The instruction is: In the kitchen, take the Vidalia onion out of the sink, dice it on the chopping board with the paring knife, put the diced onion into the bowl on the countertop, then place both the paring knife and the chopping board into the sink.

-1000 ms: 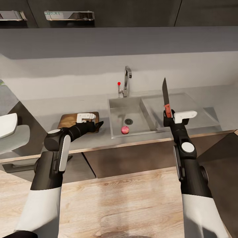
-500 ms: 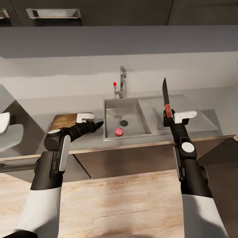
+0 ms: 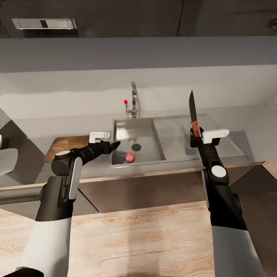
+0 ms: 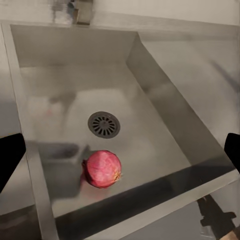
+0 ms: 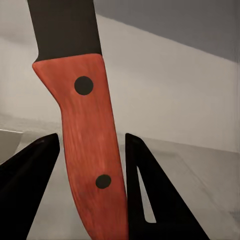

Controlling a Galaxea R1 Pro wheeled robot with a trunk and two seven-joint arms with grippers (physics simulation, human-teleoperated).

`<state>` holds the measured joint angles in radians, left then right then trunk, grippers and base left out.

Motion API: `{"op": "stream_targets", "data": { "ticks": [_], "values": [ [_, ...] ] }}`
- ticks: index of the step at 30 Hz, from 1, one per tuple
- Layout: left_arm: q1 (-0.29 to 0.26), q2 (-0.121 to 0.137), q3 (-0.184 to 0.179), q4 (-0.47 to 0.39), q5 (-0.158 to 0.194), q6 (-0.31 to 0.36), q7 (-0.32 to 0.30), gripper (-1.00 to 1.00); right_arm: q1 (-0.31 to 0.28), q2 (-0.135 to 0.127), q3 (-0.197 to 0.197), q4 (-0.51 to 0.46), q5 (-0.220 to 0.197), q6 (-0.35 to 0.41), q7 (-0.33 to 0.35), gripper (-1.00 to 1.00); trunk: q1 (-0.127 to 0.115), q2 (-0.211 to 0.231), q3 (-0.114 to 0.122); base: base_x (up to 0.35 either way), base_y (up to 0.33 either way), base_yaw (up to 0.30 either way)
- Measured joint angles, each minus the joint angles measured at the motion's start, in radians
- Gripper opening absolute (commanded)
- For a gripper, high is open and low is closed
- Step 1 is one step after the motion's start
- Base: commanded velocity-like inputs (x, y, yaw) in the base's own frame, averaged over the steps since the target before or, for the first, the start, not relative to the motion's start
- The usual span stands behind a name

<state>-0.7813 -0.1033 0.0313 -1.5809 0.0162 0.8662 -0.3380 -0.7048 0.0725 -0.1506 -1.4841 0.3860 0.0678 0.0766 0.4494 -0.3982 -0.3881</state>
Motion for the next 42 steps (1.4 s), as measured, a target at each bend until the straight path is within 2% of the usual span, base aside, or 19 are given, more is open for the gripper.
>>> {"op": "stream_targets", "data": {
  "ticks": [24, 36, 42],
  "values": [
    [0.000, 0.000, 0.000, 0.004, -0.001, 0.000, 0.000, 1.00, 0.000, 0.000, 0.000, 0.000, 0.000, 0.000, 0.000, -1.00, 0.000, 0.000, 0.039, 0.000, -0.001, 0.000],
    [-0.001, -0.003, 0.001, 0.152, -0.002, -0.002, 0.003, 1.00, 0.000, 0.000, 0.000, 0.000, -0.001, 0.007, 0.000, -1.00, 0.000, 0.000, 0.041, 0.000, 0.000, 0.000],
    [-0.001, -0.006, 0.000, 0.193, -0.003, -0.004, 0.007, 1.00, 0.001, 0.000, 0.000, 0.000, -0.001, 0.004, 0.000, -1.00, 0.000, 0.000, 0.041, 0.000, 0.000, 0.000]
  ]
}}
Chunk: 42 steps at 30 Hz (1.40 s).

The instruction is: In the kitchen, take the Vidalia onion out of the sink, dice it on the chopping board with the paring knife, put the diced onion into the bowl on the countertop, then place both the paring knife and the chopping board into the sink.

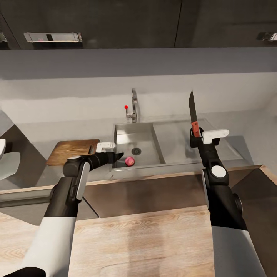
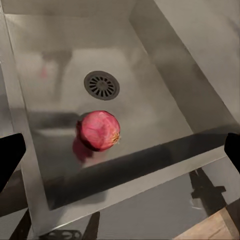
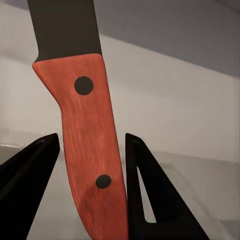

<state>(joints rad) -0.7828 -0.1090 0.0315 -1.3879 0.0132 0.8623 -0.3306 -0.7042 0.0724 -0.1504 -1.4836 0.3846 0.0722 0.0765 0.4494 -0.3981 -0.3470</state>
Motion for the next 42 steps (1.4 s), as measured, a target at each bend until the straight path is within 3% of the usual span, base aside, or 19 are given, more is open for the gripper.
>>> {"op": "stream_targets", "data": {
  "ticks": [5, 12, 16, 19, 25, 34, 38, 42],
  "values": [
    [0.001, 0.000, 0.000, -0.009, 0.000, -0.046, 0.007, 1.00, 0.012, 0.000, 0.000, 0.000, 0.001, -0.063, -0.001, -1.00, 0.000, 0.000, 0.000, 0.000, 0.000, 0.000],
    [0.001, 0.000, -0.001, -0.014, 0.000, -0.086, 0.010, 1.00, 0.040, 0.001, 0.000, -0.002, 0.001, -0.233, -0.039, -1.00, 0.000, 0.000, 0.000, 0.000, 0.000, 0.000],
    [0.001, 0.000, -0.001, -0.015, 0.000, -0.089, 0.010, 1.00, 0.078, 0.002, 0.001, -0.003, -0.001, -0.272, -0.167, -1.00, 0.000, 0.000, 0.000, 0.000, 0.000, 0.000],
    [0.001, 0.000, -0.001, -0.015, 0.000, -0.089, 0.010, 1.00, 0.100, 0.002, 0.024, -0.003, -0.002, -0.302, -0.305, -1.00, 0.000, 0.000, 0.000, 0.000, 0.000, 0.000],
    [0.001, 0.001, -0.001, -0.025, 0.000, -0.092, 0.010, 1.00, 0.128, 0.002, 0.123, -0.002, -0.003, -0.305, -0.356, -1.00, 0.000, 0.000, 0.000, 0.000, 0.000, 0.000],
    [0.001, 0.002, -0.002, -0.033, 0.000, -0.091, 0.010, 1.00, 0.143, 0.003, 0.205, -0.002, -0.005, -0.295, -0.358, -1.00, 0.000, 0.000, 0.008, 0.000, 0.000, -0.007],
    [0.001, 0.007, 0.001, -0.032, 0.000, -0.091, 0.010, 1.00, 0.146, 0.003, 0.255, -0.003, -0.004, -0.223, -0.359, -1.00, 0.000, 0.000, 0.014, 0.000, 0.000, -0.002],
    [0.001, 0.010, 0.001, -0.033, 0.000, -0.091, 0.010, 1.00, 0.147, 0.003, 0.271, -0.003, -0.004, -0.175, -0.360, -1.00, 0.000, 0.000, 0.020, 0.000, 0.000, 0.000]
  ]
}}
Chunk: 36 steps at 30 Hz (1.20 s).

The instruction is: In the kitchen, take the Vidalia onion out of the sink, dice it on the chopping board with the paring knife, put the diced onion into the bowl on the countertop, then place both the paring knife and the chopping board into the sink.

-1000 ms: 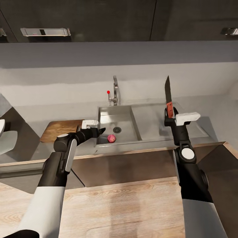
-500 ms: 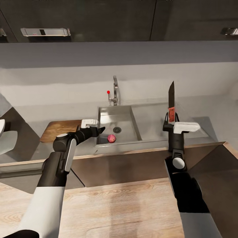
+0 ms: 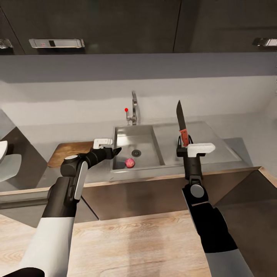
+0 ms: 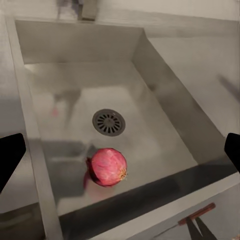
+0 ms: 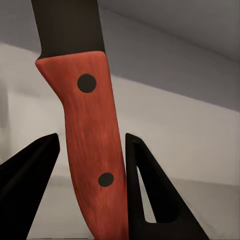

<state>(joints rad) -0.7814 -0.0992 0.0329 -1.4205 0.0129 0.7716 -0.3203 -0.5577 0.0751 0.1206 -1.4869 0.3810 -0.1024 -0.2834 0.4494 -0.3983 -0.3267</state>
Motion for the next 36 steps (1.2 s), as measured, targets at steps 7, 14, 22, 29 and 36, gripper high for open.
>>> {"op": "stream_targets", "data": {
  "ticks": [7, 14, 22, 29, 36],
  "values": [
    [0.000, -0.001, -0.003, -0.002, 0.000, 0.000, 0.000, 1.00, 0.000, 0.000, 0.003, 0.001, -0.001, 0.012, 0.002, -1.00, 0.000, 0.000, 0.008, 0.000, 0.000, 0.000],
    [0.000, 0.000, -0.003, -0.004, 0.000, 0.000, 0.000, 1.00, 0.000, 0.000, 0.001, 0.001, -0.072, 0.014, 0.021, -1.00, 0.000, 0.000, 0.012, 0.000, 0.000, 0.000],
    [0.000, 0.000, -0.003, -0.003, 0.000, 0.000, 0.000, 1.00, 0.000, 0.000, -0.003, 0.001, -0.130, 0.012, 0.072, -1.00, 0.000, 0.000, 0.013, 0.000, 0.000, 0.000],
    [0.000, -0.001, -0.004, -0.004, 0.000, -0.001, 0.000, 1.00, 0.000, 0.000, -0.002, 0.001, -0.134, 0.013, 0.077, -1.00, 0.000, 0.000, 0.014, 0.015, -0.032, 0.000],
    [0.000, -0.001, -0.004, -0.004, 0.000, -0.001, 0.000, 1.00, 0.000, 0.000, -0.003, 0.001, -0.134, 0.013, 0.077, -1.00, 0.000, 0.000, 0.018, 0.116, -0.229, 0.000]
  ]
}}
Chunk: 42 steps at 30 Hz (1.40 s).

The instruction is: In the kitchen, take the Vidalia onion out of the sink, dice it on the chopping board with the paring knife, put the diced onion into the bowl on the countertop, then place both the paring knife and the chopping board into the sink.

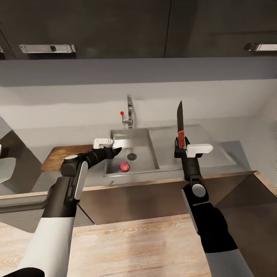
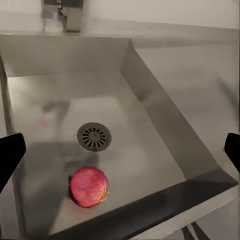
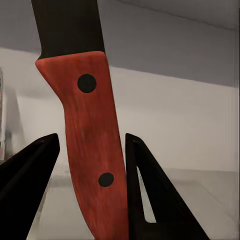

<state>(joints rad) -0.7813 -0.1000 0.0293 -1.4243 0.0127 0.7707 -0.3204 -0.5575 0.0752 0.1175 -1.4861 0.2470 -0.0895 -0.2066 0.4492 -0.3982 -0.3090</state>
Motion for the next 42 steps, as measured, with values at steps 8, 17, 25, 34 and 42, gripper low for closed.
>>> {"op": "stream_targets", "data": {
  "ticks": [8, 17, 25, 34, 42],
  "values": [
    [0.000, 0.000, 0.000, 0.000, 0.000, 0.000, 0.000, 1.00, 0.000, 0.000, 0.000, 0.000, 0.000, -0.001, -0.001, -1.00, 0.000, 0.000, 0.005, 0.139, -0.273, 0.000],
    [0.000, 0.000, 0.000, 0.000, 0.000, 0.000, 0.000, 1.00, 0.000, 0.000, 0.000, 0.000, 0.000, -0.001, -0.001, -1.00, 0.000, 0.000, 0.016, 0.137, -0.266, 0.000],
    [0.000, 0.000, 0.000, 0.000, 0.000, 0.000, 0.000, 1.00, 0.000, 0.000, 0.000, 0.000, 0.000, -0.001, -0.003, -1.00, 0.000, 0.000, 0.028, 0.034, -0.060, 0.000],
    [0.000, 0.001, 0.000, 0.023, 0.000, 0.000, 0.000, 1.00, 0.000, 0.000, 0.000, 0.000, 0.000, -0.001, -0.003, -1.00, 0.000, 0.000, 0.031, 0.263, -0.007, 0.000],
    [0.000, 0.002, 0.004, 0.151, -0.001, -0.001, 0.036, 1.00, 0.000, 0.000, 0.000, 0.001, 0.000, 0.000, -0.004, -1.00, 0.000, 0.000, 0.031, 0.101, 0.000, 0.000]
  ]
}}
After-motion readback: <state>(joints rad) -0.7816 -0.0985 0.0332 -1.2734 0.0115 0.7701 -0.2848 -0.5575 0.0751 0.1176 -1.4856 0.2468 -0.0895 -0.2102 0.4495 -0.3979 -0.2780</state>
